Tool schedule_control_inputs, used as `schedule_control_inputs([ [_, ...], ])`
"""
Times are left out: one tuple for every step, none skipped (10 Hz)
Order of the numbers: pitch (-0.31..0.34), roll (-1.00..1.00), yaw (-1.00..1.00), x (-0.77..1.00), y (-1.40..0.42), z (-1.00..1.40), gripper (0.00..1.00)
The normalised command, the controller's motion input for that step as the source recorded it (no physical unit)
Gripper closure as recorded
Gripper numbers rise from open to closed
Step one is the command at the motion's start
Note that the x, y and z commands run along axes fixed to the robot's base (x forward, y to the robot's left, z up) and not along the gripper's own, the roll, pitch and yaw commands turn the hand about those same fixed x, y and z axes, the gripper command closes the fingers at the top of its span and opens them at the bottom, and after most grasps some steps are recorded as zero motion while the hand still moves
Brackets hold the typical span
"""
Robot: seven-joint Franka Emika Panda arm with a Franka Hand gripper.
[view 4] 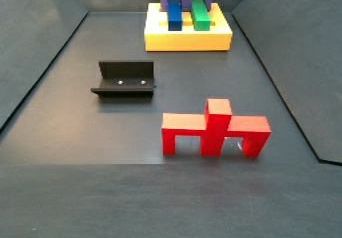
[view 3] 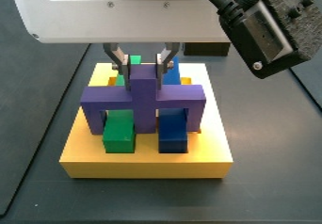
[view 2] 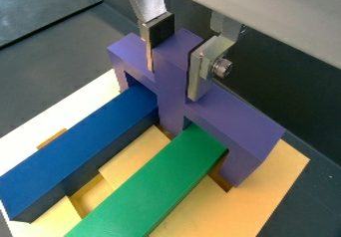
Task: Pick up the purple object. Move up. Place the purple object on the fixture. Regrasp the purple object. Move to above the board. Insert the purple object.
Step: Insert the purple object.
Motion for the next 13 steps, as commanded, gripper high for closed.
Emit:
schedule_control_inputs([
  [0.000, 0.07, -0.07, -0.10, 0.00, -0.09, 1.00],
  [0.000, 0.03, -0.17, 0.00, 0.00, -0.15, 1.00],
  [0.031, 0.07, -0.23, 0.23, -0.02, -0.17, 1.00],
  [0.053, 0.14, -0.18, 0.21, 0.00, -0.14, 1.00],
  [0.041, 0.15, -0.10, 0.12, 0.00, -0.13, 1.00],
  [0.013, 0.14, -0.03, 0.09, 0.00, -0.14, 1.00],
  [0.000, 0.11, 0.00, 0.04, -0.05, -0.16, 1.00],
  [0.000, 0.10, 0.00, 0.05, -0.06, -0.25, 1.00],
  [-0.120, 0.04, 0.00, 0.00, -0.01, -0.59, 1.00],
  [-0.174, 0.00, 0.00, -0.03, 0.00, -0.88, 1.00],
  [-0.156, 0.00, 0.00, -0.02, 0.00, -0.96, 1.00],
  [-0.161, 0.00, 0.00, -0.07, 0.00, -0.81, 1.00],
  [0.000, 0.00, 0.00, 0.00, 0.00, 0.00, 1.00],
])
